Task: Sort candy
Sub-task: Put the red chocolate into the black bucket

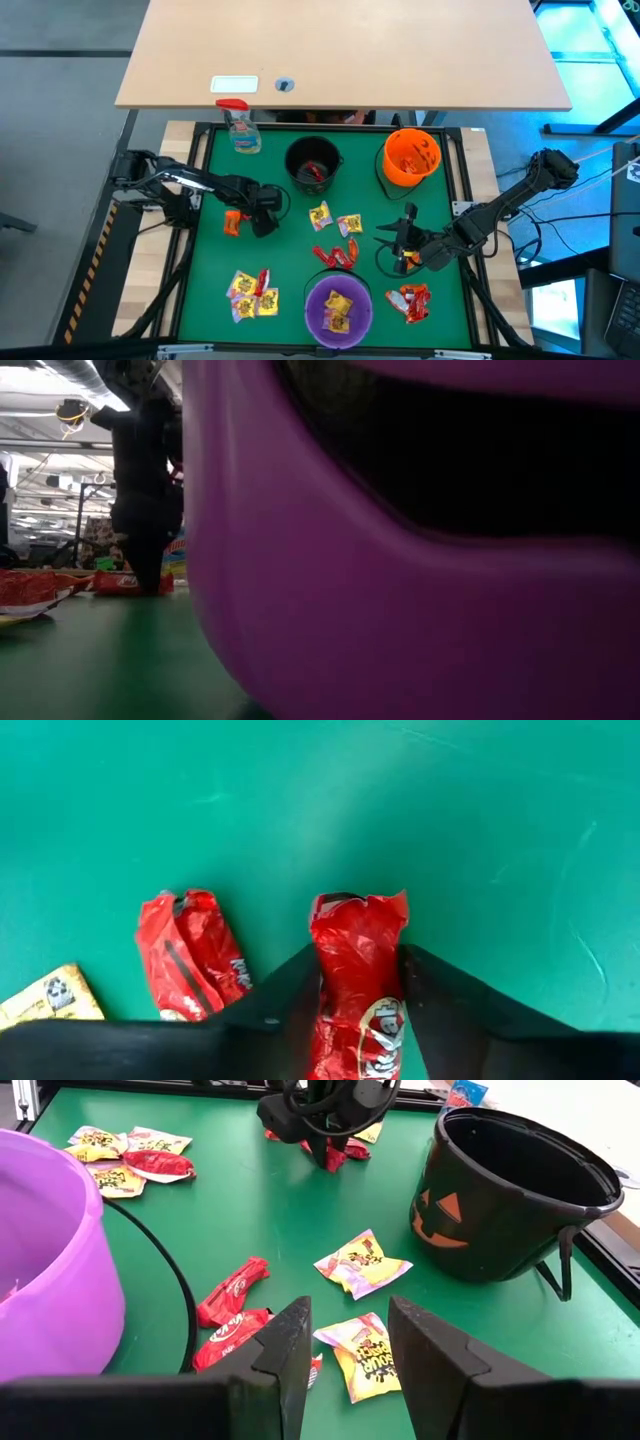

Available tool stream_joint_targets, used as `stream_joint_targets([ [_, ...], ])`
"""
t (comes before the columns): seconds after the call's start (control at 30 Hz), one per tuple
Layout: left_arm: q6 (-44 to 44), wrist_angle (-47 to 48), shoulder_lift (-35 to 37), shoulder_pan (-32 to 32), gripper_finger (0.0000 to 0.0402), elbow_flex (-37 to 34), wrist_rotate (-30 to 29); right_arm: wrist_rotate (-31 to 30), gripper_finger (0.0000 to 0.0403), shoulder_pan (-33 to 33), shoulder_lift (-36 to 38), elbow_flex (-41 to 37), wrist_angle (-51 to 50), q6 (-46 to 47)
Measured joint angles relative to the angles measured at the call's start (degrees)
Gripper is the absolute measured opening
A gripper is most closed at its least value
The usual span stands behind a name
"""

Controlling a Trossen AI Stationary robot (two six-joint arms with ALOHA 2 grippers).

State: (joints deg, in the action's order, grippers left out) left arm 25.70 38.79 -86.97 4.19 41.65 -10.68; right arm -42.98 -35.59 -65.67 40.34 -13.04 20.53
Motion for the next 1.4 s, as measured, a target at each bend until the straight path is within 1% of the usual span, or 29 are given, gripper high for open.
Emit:
stream_joint_targets([
  [0.1, -0.6, 0.61, -0.18, 0.04, 0.0081, 1.51, -0.21, -0.02, 0.0131, 0.0, 0.0, 0.0, -0.04, 0.0],
  [0.2, -1.27, 2.17, -0.17, 0.09, 0.0034, 5.22, -0.37, -0.03, 0.0131, 0.0, 0.0, 0.0, -0.31, -0.02],
  [0.27, -2.57, 4.39, -0.16, 0.06, 0.0012, 8.19, -0.34, -0.04, 0.0131, 0.0, 0.0, 0.0, -0.39, -0.02],
  [0.37, -4.19, 7.66, -0.16, 0.04, 0.001, 13.68, -0.91, -0.07, 0.0131, 0.0, -0.02, 0.0, -0.39, -0.02],
  [0.47, -4.9, 14.62, -0.16, -0.07, 0.0015, 20.64, -2.51, -0.07, 0.0131, 0.0, -0.02, 0.0, -0.42, -0.02],
  [0.6, -5.54, 21.35, -0.1, -1.12, 0.0014, 30.25, -7.4, -0.09, 0.0131, 0.0, -0.02, 0.0, -0.42, -0.04],
  [0.7, -9.4, 20.16, -0.05, -1.68, 0.0012, 36.55, -11.33, -0.1, 0.0131, 0.0, -0.02, 0.0, -0.42, -0.04],
  [0.8, -16.06, 14.03, -0.01, -0.61, 0.0011, 40.0, -12.45, -0.22, 0.0131, 0.0, -0.02, 0.0, -0.4, -0.04],
  [0.87, -20.01, 9.09, -0.01, 1.31, 0.0011, 40.75, -10.71, -0.87, 0.0131, 0.0, -0.02, 0.0, -0.37, 0.23],
  [0.97, -23.82, 1.89, -0.01, 6.11, 0.0011, 40.23, -4.38, -1.05, 0.0131, 0.0, -0.02, 0.0, -0.03, 0.46],
  [1.1, -24.49, -4.75, -0.93, 13.15, 0.001, 38.54, 3.91, -1.01, 0.0131, 0.0, -0.02, 0.0, 0.2, 0.51],
  [1.2, -23.62, -7.45, -1.93, 16.38, 0.0014, 37.94, 7.17, -1.01, 0.0131, 0.0, -0.02, 0.0, 0.17, 0.59],
  [1.3, -23.22, -8.45, -2.73, 18.02, 0.0035, 37.9, 8.3, -1.01, 0.0131, 0.0, -0.04, 0.02, 0.01, 0.63],
  [1.4, -22.96, -8.47, -3.22, 19.03, 0.007, 37.83, 10.88, -1.01, 0.0131, 0.0, -0.07, 0.02, -0.16, 0.63],
])
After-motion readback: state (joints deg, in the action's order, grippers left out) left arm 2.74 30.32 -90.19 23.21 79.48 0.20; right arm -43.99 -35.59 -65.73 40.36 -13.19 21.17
